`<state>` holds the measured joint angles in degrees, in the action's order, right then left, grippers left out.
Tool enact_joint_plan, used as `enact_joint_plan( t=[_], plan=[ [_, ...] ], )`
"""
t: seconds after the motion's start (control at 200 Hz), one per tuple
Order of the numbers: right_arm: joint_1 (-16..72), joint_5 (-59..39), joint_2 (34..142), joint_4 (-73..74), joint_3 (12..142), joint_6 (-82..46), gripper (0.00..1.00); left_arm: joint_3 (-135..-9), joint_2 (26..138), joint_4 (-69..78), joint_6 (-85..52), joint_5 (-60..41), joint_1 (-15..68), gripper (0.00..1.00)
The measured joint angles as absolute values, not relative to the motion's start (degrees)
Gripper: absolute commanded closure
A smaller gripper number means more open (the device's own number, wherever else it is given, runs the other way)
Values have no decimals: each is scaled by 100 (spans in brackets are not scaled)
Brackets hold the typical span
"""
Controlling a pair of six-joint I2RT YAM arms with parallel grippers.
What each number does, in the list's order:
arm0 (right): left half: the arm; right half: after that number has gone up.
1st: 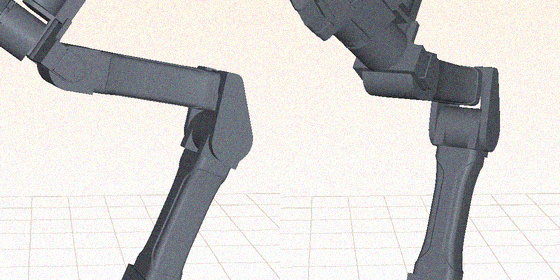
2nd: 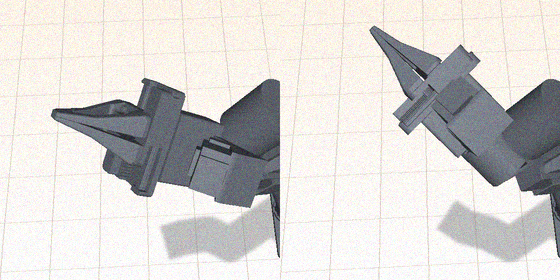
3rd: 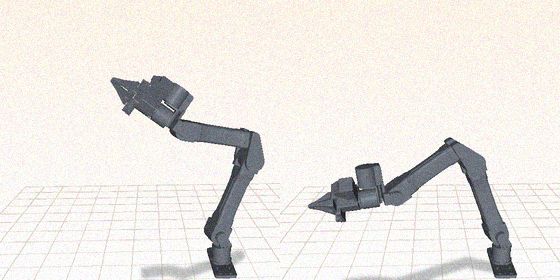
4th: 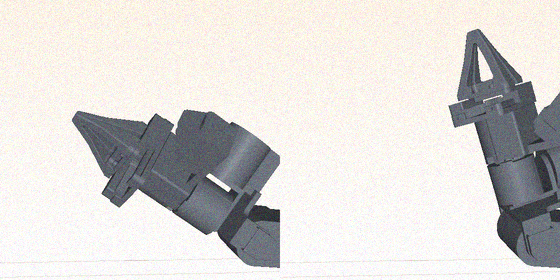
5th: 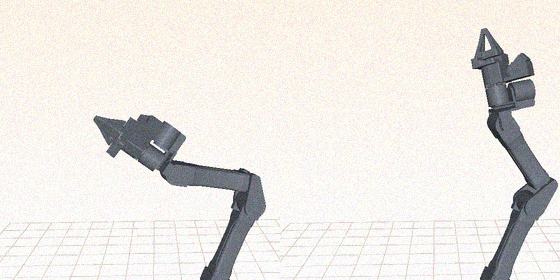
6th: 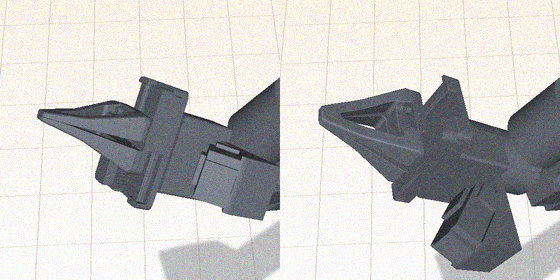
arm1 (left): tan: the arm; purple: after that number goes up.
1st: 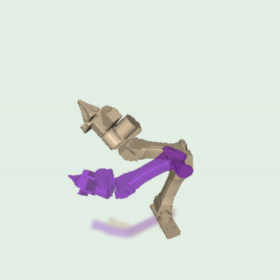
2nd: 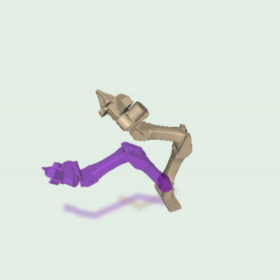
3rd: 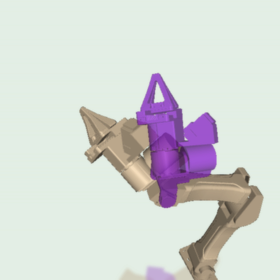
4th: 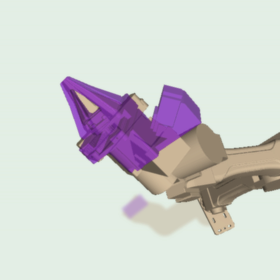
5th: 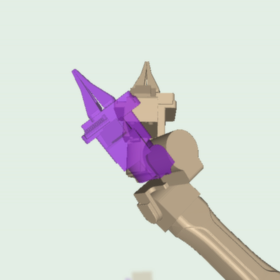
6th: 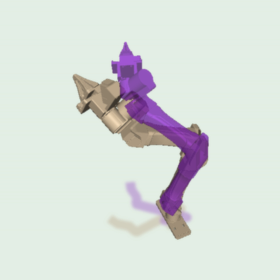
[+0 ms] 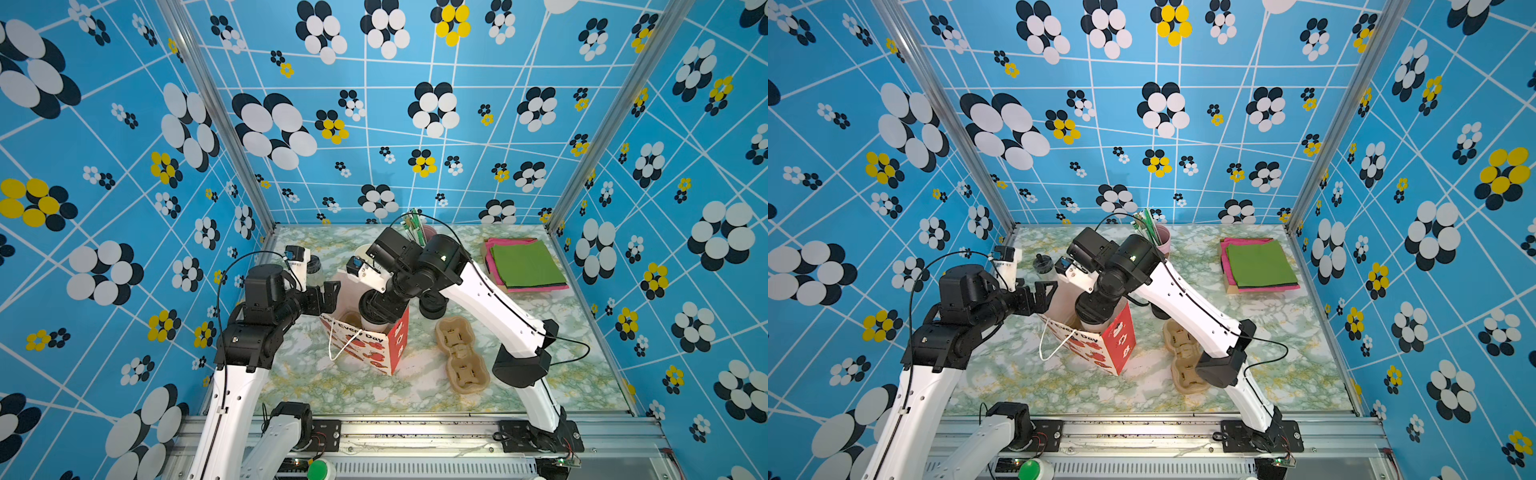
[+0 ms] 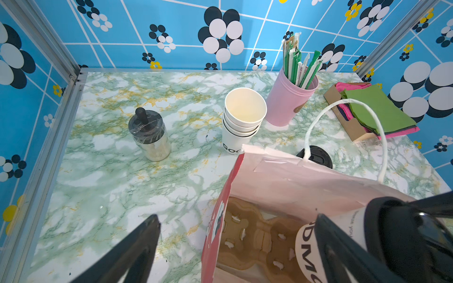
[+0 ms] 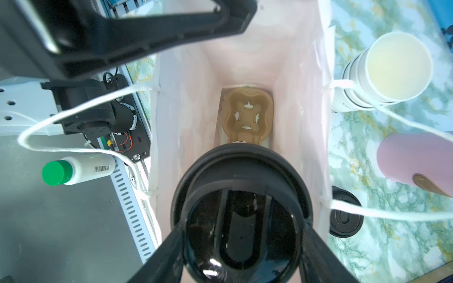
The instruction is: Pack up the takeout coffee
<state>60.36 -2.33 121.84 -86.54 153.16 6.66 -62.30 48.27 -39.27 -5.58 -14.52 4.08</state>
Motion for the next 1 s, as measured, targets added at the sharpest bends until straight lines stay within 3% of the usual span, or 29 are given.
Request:
enact_joint_plan(
  t=[0.999],
  plan=[
    [6036, -421, 13078, -8678, 14562, 707, 32, -6217, 4827, -3944, -554, -1409, 377, 1]
  ],
)
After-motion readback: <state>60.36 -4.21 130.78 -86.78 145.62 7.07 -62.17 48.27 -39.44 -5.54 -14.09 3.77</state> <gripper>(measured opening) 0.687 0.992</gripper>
